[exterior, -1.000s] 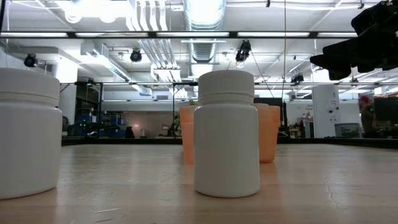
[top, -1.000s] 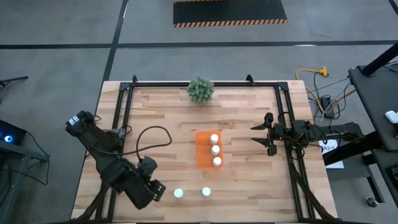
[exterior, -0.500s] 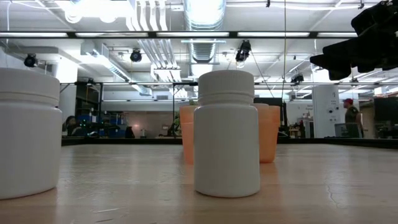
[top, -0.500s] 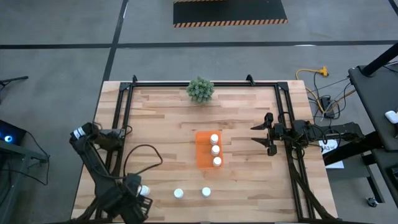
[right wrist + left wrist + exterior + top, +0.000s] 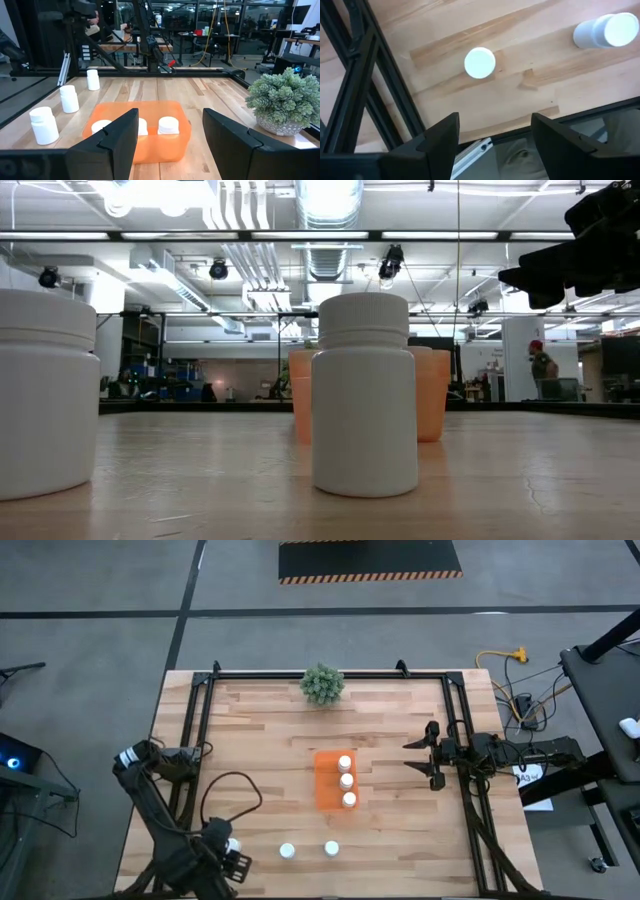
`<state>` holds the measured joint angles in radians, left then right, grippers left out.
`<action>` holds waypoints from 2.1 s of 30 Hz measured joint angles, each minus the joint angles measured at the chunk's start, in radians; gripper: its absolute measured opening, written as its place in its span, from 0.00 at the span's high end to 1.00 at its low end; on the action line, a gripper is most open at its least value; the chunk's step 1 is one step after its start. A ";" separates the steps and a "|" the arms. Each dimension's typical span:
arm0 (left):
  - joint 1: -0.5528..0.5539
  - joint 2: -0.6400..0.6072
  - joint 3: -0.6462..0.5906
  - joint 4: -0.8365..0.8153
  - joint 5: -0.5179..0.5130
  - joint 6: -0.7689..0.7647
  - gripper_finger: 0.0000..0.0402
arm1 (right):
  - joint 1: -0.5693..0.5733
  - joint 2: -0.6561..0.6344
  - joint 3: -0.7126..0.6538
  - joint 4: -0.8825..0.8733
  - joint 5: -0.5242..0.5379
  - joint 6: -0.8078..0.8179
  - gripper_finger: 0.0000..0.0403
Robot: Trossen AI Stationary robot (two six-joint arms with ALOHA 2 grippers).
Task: Pick and place pill bottles into a basket
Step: Put the white pill bottle into the orange bin
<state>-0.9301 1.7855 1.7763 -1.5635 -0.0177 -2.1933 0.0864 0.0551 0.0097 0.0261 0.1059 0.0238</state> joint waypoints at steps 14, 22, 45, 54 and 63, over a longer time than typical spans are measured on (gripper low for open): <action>0.001 0.007 -0.073 0.146 -0.003 0.000 0.43 | 0.000 0.000 0.000 0.000 0.000 0.000 0.48; 0.018 0.005 -0.158 0.141 -0.006 0.029 0.43 | 0.000 0.000 0.000 0.000 0.000 0.000 0.48; 0.034 -0.095 -0.351 0.211 0.035 0.029 0.43 | 0.000 0.000 0.000 0.000 0.000 0.000 0.48; 0.039 -0.148 -0.483 0.374 0.035 0.028 0.43 | 0.000 0.000 0.000 0.000 0.000 0.000 0.48; 0.039 -0.148 -0.528 0.438 0.036 0.037 0.43 | 0.000 0.000 0.000 0.000 0.000 0.001 0.48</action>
<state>-0.8909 1.6371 1.2479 -1.1260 0.0185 -2.1563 0.0866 0.0551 0.0093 0.0261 0.1059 0.0243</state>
